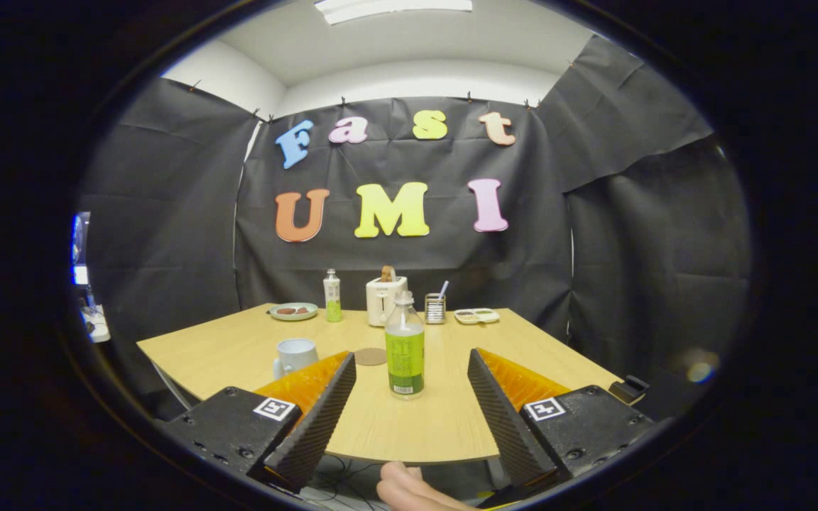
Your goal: Take the bottle from table, then pour the juice into the cup, finally place the bottle on the coaster
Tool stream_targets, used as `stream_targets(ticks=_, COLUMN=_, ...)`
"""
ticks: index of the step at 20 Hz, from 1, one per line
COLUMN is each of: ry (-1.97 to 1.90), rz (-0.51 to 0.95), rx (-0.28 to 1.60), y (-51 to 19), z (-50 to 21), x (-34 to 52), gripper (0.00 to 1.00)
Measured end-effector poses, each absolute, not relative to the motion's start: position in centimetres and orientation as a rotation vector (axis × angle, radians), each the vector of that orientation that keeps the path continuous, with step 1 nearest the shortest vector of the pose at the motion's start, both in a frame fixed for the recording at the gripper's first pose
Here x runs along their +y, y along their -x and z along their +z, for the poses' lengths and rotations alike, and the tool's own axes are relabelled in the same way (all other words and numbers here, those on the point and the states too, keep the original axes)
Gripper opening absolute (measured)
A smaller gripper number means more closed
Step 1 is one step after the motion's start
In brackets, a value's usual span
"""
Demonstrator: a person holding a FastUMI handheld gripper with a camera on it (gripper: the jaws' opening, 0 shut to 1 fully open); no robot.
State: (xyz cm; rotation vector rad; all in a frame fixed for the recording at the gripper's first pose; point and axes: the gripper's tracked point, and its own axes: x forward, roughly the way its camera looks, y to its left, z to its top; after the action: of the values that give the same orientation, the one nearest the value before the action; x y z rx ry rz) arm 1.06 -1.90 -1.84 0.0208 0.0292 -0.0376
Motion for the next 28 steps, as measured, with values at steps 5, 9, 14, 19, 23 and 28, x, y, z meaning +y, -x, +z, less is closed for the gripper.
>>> stream_targets(ticks=5, ry=-0.022, rz=-0.066, rx=0.034, y=-2.7, z=-2.7, x=-2.4, gripper=1.00)
stream_targets(ticks=9, ry=-0.008, rz=-0.067, rx=0.037, y=-4.5, z=-3.6, x=-2.3, gripper=1.00)
stream_targets(ticks=14, ry=-0.001, rz=-0.034, rx=0.042, y=-7.5, z=-4.0, x=-2.1, gripper=1.00)
stream_targets(ticks=19, ry=0.017, rz=-0.041, rx=0.052, y=-11.1, z=-4.7, x=-2.0, gripper=1.00)
stream_targets(ticks=23, ry=0.023, rz=-0.025, rx=0.058, y=-14.2, z=-5.2, x=-1.7, gripper=1.00)
stream_targets(ticks=28, ry=-0.011, rz=-0.016, rx=0.066, y=-17.9, z=-5.6, x=-1.4, gripper=1.00)
